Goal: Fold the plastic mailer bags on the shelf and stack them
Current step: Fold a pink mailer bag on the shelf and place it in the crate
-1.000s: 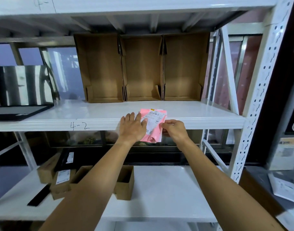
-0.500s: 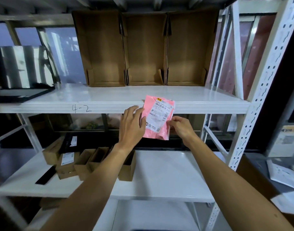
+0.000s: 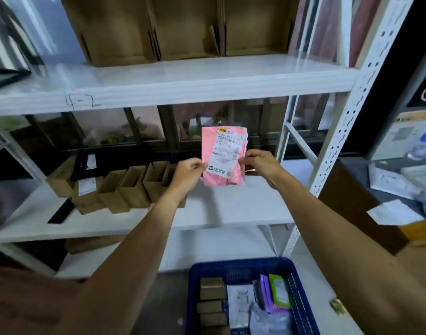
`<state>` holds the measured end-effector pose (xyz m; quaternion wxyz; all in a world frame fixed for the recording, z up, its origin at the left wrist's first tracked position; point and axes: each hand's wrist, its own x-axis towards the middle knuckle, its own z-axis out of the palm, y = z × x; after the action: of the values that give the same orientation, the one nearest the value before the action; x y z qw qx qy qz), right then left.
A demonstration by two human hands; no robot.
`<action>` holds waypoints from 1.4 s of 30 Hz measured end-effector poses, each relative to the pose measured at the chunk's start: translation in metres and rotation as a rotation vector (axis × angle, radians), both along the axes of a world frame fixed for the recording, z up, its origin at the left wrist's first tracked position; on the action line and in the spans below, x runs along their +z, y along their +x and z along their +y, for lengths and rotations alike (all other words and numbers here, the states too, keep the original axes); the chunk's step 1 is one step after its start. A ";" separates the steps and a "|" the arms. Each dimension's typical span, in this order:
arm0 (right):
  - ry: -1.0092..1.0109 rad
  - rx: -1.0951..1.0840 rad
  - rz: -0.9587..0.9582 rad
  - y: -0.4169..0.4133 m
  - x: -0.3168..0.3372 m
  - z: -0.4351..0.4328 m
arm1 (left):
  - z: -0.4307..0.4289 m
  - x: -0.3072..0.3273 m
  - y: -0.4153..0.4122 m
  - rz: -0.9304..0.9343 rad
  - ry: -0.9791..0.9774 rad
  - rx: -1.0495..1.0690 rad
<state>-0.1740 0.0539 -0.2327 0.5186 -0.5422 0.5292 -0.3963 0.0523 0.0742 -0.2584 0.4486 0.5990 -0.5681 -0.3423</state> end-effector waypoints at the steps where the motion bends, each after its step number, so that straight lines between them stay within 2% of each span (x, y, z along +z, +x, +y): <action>1: 0.019 0.004 0.021 -0.004 -0.009 0.004 | 0.002 -0.008 -0.004 -0.013 0.016 -0.004; 8: 0.130 -0.012 0.094 -0.022 -0.063 0.019 | 0.013 -0.057 -0.022 -0.008 0.147 -0.012; 26: 0.511 -0.082 0.110 -0.067 -0.235 0.080 | 0.071 -0.199 -0.062 -0.089 0.540 -0.123; 32: 0.579 -0.059 0.146 -0.085 -0.273 0.105 | 0.085 -0.250 -0.080 -0.139 0.611 -0.130; 37: 0.652 -0.101 0.123 -0.095 -0.310 0.118 | 0.097 -0.300 -0.092 -0.105 0.702 -0.130; 42: 0.645 -0.109 0.155 -0.109 -0.345 0.115 | 0.095 -0.334 -0.111 -0.062 0.750 -0.119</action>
<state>-0.2830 0.1693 -0.5781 0.5999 -0.3495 0.6933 -0.1933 -0.0587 0.1695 -0.5927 0.1601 0.6975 -0.4506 -0.5336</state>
